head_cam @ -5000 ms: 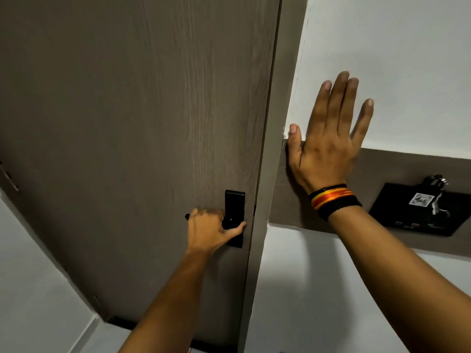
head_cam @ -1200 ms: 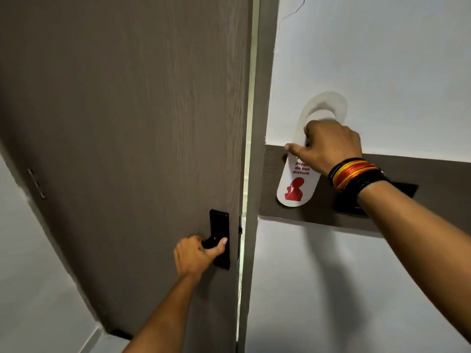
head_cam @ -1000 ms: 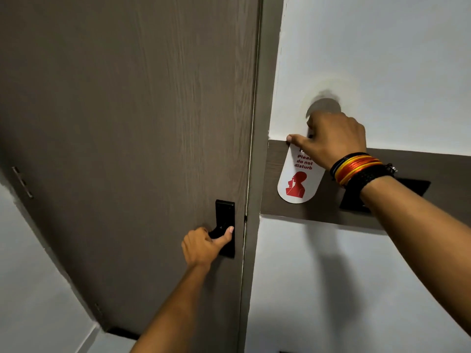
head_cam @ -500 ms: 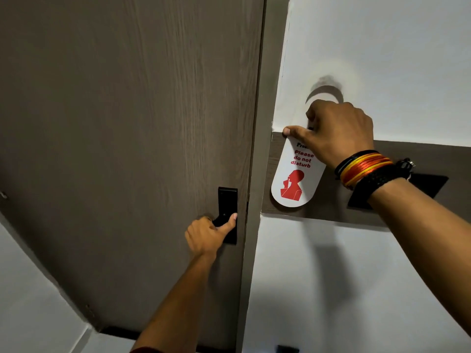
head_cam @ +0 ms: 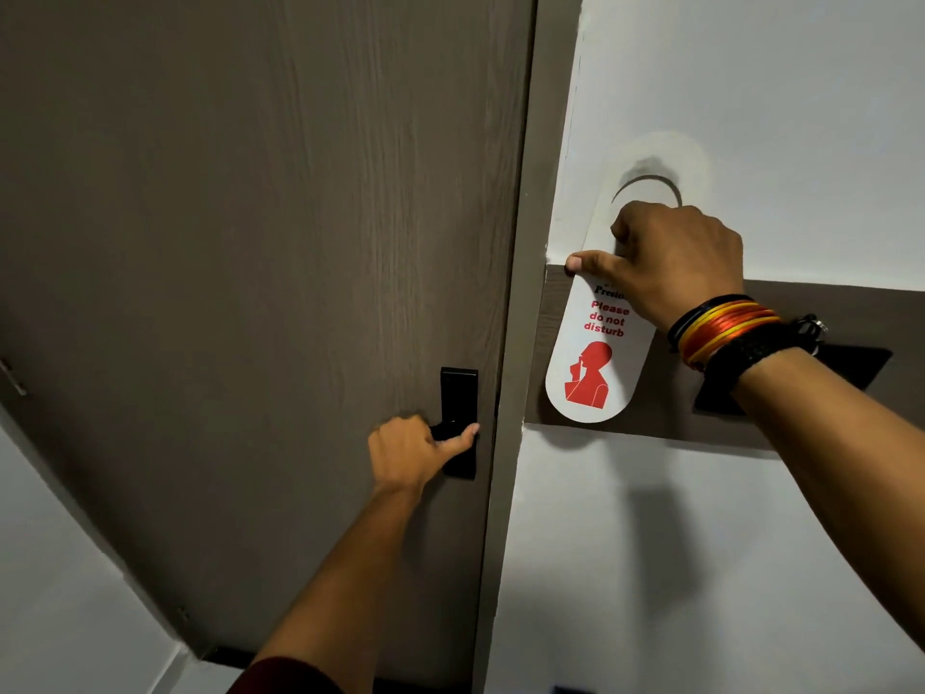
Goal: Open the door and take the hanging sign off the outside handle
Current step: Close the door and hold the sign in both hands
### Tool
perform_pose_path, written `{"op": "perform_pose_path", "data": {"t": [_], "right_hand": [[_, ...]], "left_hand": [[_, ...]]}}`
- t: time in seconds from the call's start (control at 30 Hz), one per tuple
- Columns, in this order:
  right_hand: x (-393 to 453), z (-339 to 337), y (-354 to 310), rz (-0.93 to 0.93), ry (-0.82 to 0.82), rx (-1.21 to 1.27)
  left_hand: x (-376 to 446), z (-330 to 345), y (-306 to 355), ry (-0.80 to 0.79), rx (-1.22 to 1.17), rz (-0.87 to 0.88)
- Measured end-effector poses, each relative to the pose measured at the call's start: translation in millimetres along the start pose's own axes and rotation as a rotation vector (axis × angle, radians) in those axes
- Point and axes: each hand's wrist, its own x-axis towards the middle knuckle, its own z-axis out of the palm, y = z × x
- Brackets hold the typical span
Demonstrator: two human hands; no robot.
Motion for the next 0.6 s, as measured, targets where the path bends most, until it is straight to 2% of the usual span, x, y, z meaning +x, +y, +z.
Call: {"op": "perform_pose_path", "data": {"t": [0.17,0.23,0.3,0.43,0.6], "right_hand": [[-3.5,-1.7,-5.4,0.016,-0.012,-0.019],[-6.4,-3.8,-6.8,0.034,-0.021,-0.019],[-10.6,-5.1,-5.4,0.070,-0.032,0.002],[-22.6,-6.9,-6.6,0.067,-0.019,0.017],[-36.0,-9.5,-29.2,0.020,-0.040,-0.021]], "left_hand": [[8.5,-29.0,1.2,-0.145,0.257,0.158],[4.8,-38.0,-1.2,-0.176,0.253,0.227],[-5.6,-45.6,-5.0,-0.141,0.126,0.291],[-34.9,-74.6,20.1,0.013,-0.286,0.402],[-36.1,-127.2,83.9,-0.091,-0.708,0.423]]}}
